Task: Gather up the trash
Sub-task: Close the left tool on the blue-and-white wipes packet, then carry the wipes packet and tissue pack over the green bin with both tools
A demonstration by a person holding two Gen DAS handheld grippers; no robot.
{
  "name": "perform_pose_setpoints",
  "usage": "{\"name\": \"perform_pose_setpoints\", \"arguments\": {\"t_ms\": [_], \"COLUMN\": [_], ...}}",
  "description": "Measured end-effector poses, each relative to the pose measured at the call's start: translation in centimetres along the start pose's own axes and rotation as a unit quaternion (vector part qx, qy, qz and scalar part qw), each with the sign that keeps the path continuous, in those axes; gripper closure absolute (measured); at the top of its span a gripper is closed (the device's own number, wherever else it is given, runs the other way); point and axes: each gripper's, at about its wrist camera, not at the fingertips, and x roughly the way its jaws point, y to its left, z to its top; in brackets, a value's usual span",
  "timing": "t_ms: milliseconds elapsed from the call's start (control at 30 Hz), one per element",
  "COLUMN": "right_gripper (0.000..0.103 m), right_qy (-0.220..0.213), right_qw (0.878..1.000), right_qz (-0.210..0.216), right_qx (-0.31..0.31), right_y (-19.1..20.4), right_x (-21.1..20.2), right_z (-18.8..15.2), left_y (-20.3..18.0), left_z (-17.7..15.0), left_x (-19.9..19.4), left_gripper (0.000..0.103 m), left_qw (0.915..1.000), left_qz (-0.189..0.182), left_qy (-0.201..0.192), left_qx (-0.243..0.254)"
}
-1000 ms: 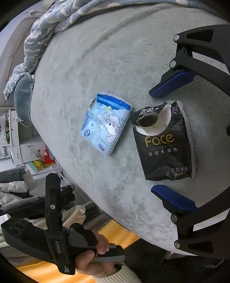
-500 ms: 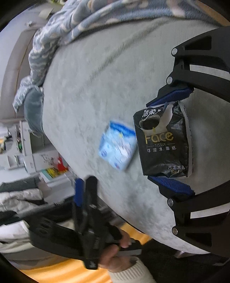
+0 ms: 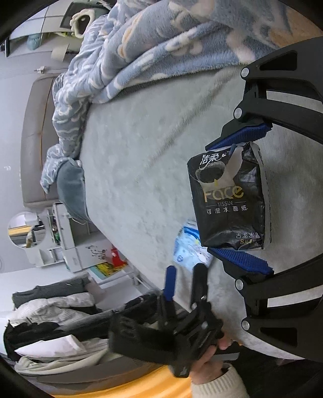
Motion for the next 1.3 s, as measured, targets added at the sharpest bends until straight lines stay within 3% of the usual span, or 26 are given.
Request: {"name": "perform_pose_setpoints", "arguments": {"t_ms": [467,833,933,1300], "right_gripper": [0.028,0.028,0.028,0.028], "right_qy": [-0.034,-0.031,-0.028,-0.027], "right_qw": [0.999,0.999,0.999,0.996], "right_qz": [0.002,-0.018,-0.031,-0.066], "right_qx": [0.018,0.014,0.016,0.056], "right_y": [-1.0,-0.4,0.0,1.0], "right_x": [-1.4,-1.5,-1.4,-1.5], "right_z": [0.8,1.3,1.3,1.9], "left_y": [-1.5,-2.6,-2.6,-1.8], "left_z": [0.1,-0.2,-0.3,-0.6], "left_x": [3.0,4.2,4.1,0.7], "left_gripper": [0.005,0.007,0.02,0.027], "left_qw": [0.9997,0.998,0.9971,0.9989], "left_qz": [0.006,0.042,0.06,0.046], "left_qy": [0.022,0.029,0.025,0.0], "left_qx": [0.011,0.037,0.039,0.007]}}
